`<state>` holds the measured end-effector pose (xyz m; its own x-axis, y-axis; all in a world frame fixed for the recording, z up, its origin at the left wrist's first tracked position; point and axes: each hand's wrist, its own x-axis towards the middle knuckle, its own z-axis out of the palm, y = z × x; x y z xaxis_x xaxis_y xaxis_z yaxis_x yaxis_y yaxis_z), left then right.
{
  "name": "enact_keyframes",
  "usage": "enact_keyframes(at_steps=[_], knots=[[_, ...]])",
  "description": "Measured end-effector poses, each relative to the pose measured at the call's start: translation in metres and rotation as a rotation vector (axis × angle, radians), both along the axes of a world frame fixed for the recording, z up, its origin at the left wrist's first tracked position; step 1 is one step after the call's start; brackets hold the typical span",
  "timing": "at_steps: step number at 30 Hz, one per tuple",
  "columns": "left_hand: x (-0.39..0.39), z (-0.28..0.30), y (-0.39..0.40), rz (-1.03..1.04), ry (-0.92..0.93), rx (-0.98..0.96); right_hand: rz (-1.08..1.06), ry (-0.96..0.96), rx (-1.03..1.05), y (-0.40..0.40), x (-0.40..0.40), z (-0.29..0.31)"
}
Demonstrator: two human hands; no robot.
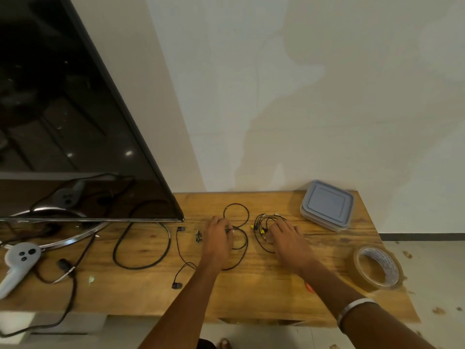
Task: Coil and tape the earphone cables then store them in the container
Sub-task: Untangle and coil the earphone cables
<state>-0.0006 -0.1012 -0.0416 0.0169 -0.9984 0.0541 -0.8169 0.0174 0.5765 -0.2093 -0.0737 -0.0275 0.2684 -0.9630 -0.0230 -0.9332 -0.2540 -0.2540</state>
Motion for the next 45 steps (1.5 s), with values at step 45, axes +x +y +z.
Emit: enact_keyframes(at_steps=[45], knots=[[-0.008,0.143,0.136,-0.324,0.147,0.148,-0.238,-0.830,0.468,0.110,0.020,0.146]])
